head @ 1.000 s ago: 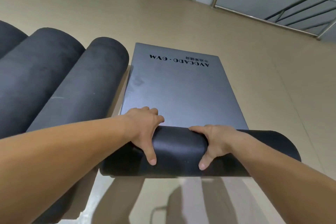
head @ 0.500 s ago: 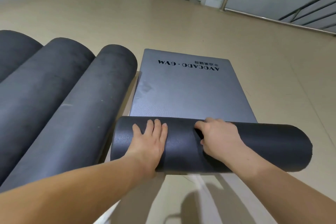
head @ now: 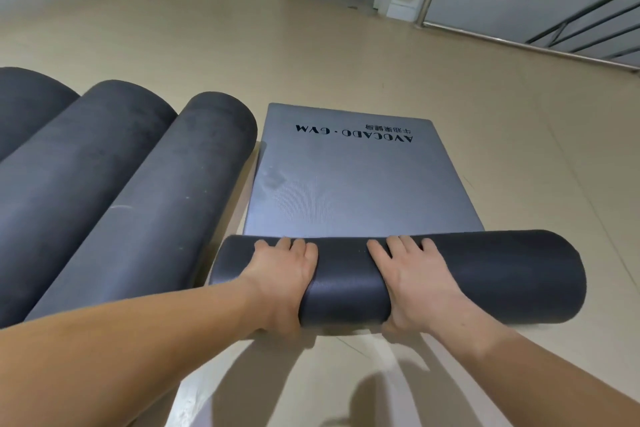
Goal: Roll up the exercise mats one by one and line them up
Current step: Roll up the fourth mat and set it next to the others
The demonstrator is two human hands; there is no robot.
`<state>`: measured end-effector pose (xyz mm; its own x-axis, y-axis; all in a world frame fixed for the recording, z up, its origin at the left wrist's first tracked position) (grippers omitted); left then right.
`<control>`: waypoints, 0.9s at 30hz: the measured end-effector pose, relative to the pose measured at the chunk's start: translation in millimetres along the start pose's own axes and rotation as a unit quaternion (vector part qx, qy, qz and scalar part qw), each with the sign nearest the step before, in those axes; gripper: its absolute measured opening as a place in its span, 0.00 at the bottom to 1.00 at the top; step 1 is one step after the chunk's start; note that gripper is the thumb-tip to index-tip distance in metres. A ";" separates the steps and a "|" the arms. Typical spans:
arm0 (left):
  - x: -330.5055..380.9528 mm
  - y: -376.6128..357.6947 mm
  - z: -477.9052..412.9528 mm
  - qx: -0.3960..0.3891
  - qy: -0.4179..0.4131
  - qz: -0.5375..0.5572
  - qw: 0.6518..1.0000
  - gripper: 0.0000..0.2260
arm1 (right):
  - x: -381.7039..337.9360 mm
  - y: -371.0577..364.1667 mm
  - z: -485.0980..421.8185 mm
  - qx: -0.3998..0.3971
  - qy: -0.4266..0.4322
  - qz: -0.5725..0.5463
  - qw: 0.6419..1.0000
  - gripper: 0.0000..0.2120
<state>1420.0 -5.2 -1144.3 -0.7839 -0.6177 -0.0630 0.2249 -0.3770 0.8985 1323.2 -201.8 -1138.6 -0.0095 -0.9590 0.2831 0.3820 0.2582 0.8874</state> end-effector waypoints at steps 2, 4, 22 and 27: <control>10.1 7.4 6.4 -0.022 -0.020 0.032 0.999 0.41 | 14.8 7.8 11.7 -0.042 0.027 -0.012 0.999 0.57; 20.1 4.1 8.3 -0.028 -0.033 0.072 0.996 0.36 | 29.9 16.7 29.2 -0.112 0.045 -0.060 0.991 0.56; 19.1 42.3 31.1 -0.107 -0.065 0.076 0.989 0.44 | 25.0 -2.5 81.2 -0.251 0.009 -0.253 0.934 0.59; 56.3 27.5 76.6 0.002 -0.128 -0.029 0.991 0.24 | 38.4 -5.5 54.8 -0.253 -0.019 -0.331 0.909 0.57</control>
<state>1337.8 2.5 -1089.8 -0.9168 -0.3994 -0.0023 0.1736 -0.4038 0.8982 1270.1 -233.6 -1112.7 -0.4203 -0.8775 -0.2310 0.6568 -0.4699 0.5898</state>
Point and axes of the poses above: each hand's wrist, its own z-axis away from the middle knuckle, its own y-axis out of the back of the hand, x = y × z, the point moved 1 cm from there along -z, towards the middle knuckle, and after that the axes turned 1 degree about y, right-handed, at the moved point
